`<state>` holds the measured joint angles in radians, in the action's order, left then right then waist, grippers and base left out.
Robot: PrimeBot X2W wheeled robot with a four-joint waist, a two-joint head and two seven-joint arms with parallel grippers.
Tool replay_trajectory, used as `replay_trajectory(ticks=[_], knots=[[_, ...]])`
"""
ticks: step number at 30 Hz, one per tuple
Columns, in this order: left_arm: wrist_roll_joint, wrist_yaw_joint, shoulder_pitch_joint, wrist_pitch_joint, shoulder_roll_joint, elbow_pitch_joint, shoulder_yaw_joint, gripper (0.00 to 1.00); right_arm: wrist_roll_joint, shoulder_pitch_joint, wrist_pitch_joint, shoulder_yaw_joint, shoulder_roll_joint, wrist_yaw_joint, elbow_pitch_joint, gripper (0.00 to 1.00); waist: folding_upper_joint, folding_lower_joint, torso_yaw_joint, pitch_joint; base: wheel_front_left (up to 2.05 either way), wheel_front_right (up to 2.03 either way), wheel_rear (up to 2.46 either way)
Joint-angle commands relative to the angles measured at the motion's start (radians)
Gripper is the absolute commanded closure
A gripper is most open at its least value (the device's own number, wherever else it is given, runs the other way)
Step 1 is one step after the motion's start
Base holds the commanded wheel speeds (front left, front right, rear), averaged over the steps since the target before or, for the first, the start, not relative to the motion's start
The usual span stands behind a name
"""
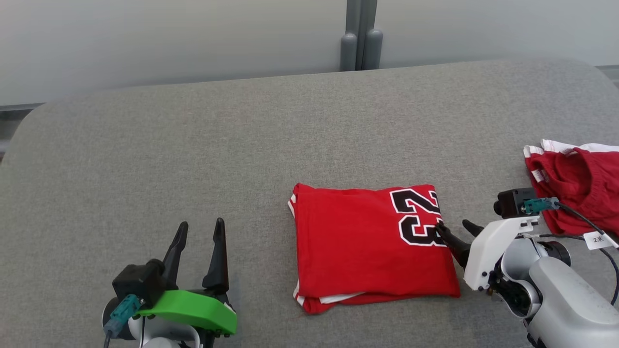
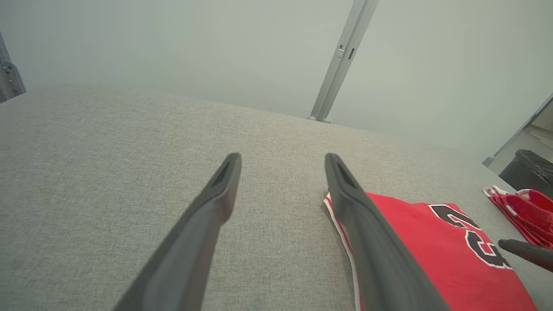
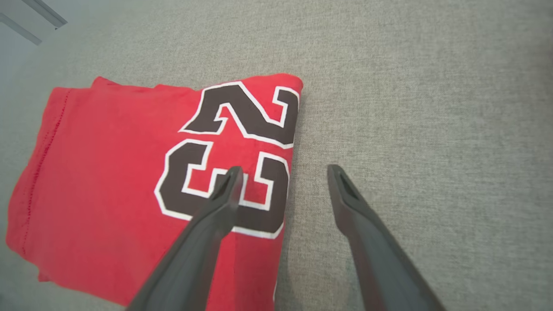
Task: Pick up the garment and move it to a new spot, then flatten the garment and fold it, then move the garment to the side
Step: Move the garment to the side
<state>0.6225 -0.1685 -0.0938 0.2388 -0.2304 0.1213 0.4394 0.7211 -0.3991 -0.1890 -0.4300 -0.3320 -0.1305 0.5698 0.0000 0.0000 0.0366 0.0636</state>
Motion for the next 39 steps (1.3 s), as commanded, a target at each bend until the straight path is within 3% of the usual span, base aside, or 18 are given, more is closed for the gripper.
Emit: replay_trajectory(ticks=[1,15,16,17,18,19,21,30,39], knots=[[-0.007,-0.002,-0.016,0.001,-0.005,-0.003,-0.004,0.00,0.017,-0.013,-0.011,-0.008,-0.007,0.000,0.011,0.00,0.0000,0.0000,0.020,0.018,0.00,0.00,0.00],[-0.008,0.002,-0.044,0.007,-0.006,0.002,-0.008,0.00,0.210,-0.081,-0.090,-0.125,-0.043,0.000,0.091,0.00,0.0000,0.0000,0.056,0.061,0.00,0.00,0.00],[-0.008,0.001,-0.045,0.008,-0.006,0.002,-0.009,0.00,0.224,-0.084,-0.087,-0.133,-0.043,0.000,0.087,0.40,0.0000,0.0000,0.055,0.062,0.00,0.00,0.00],[-0.008,-0.001,-0.044,0.009,-0.006,0.003,-0.010,0.00,0.235,-0.088,-0.083,-0.141,-0.046,0.000,0.084,0.60,0.0000,0.0000,0.055,0.063,0.00,0.00,0.00],[-0.008,-0.002,-0.044,0.009,-0.006,0.003,-0.011,0.00,0.243,-0.092,-0.081,-0.151,-0.049,0.000,0.080,0.71,0.0000,0.0000,0.053,0.063,0.00,0.00,0.00],[-0.008,-0.002,-0.044,0.009,-0.006,0.003,-0.011,0.00,0.243,-0.092,-0.081,-0.151,-0.049,0.000,0.080,0.71,0.0000,0.0000,0.053,0.063,0.00,0.00,0.00],[-0.008,-0.003,-0.043,0.010,-0.007,0.005,-0.012,0.00,0.253,-0.099,-0.067,-0.170,-0.061,0.000,0.075,1.00,0.0000,0.0000,0.050,0.064,0.00,0.00,0.00],[-0.013,-0.002,-0.045,0.015,-0.008,0.000,-0.009,0.00,0.285,-0.156,-0.024,-0.230,-0.120,0.000,0.052,1.00,0.0000,0.0000,-0.004,0.061,0.00,0.00,0.00],[-0.025,-0.003,-0.061,0.015,-0.012,-0.016,-0.002,0.00,0.268,-0.237,-0.033,-0.246,-0.212,0.000,0.013,1.00,0.0000,0.0000,-0.164,0.073,0.00,0.00,0.00]])
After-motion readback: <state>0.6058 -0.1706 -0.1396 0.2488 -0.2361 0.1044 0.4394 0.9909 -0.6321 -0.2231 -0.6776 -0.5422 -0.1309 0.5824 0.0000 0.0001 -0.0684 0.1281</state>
